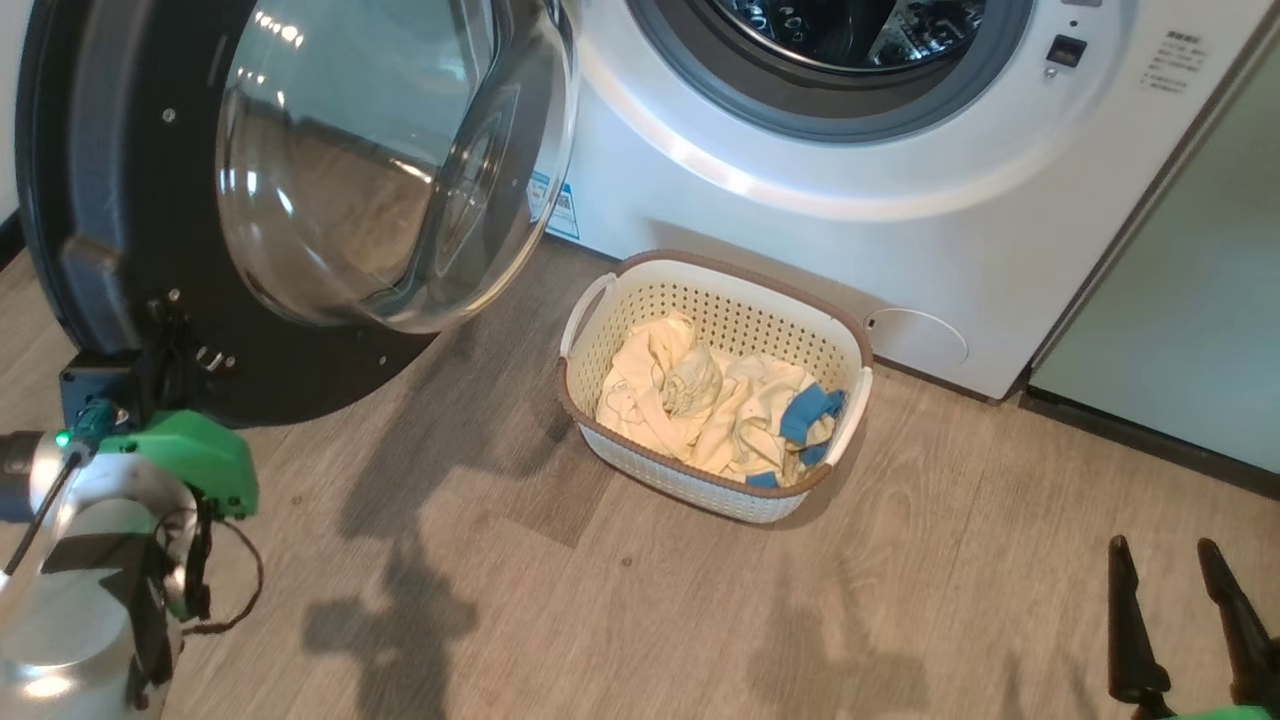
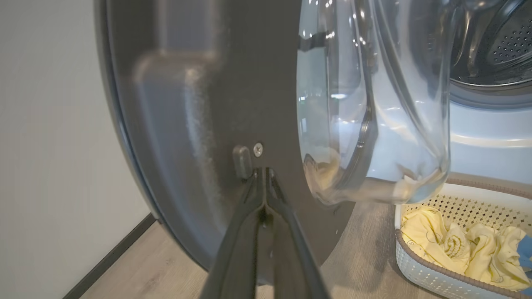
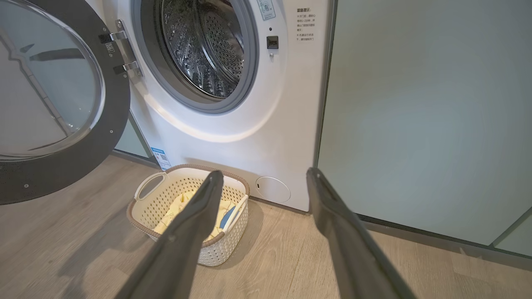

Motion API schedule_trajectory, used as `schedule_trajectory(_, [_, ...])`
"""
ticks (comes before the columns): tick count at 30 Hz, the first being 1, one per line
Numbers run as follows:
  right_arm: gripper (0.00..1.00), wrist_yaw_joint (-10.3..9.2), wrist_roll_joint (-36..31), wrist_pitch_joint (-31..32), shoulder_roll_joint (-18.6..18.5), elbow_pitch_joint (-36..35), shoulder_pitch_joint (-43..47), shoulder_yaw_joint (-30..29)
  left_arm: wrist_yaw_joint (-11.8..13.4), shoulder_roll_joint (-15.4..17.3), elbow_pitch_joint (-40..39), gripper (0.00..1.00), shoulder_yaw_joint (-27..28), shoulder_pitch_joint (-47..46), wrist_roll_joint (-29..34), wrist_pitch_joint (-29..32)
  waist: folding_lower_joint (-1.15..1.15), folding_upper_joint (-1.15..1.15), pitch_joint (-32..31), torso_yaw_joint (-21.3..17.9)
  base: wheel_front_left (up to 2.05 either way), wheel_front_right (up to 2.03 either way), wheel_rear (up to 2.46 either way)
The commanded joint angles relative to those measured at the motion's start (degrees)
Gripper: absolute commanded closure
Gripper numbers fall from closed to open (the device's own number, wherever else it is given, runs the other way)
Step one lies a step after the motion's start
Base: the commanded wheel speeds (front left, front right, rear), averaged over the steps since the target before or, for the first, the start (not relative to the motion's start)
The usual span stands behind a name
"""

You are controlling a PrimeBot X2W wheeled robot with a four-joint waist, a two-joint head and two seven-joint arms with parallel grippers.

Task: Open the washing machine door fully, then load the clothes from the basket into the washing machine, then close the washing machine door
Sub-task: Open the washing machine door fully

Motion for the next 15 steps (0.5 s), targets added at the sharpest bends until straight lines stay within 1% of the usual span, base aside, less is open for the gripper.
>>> schedule_trajectory(1, [0.00, -0.16, -0.50, 0.19, -0.66, -2.41, -1.96, 0.86, -0.15, 3.33, -1.52, 1.00, 3.55, -3.45, 0.83, -0.61, 0.00, 0.00, 0.26, 0.03, 0.00, 0.00, 0.00])
schedule_trajectory(9, [0.00, -0.16, -1.35, 2.08, -0.95, -5.08, -1.65, 0.51, -2.40, 3.11, 0.93, 1.00, 6.90, -4.86, 3.13, -0.61, 0.00, 0.00, 1.89, 0.44, 0.00, 0.00, 0.00])
schedule_trajectory(15, [0.00, -0.16, -1.45, 2.93, -1.39, -6.23, -1.71, 0.71, -3.31, 2.40, 2.60, 1.00, 9.98, -5.27, 4.24, -0.62, 0.00, 0.00, 2.48, 0.27, 0.00, 0.00, 0.00])
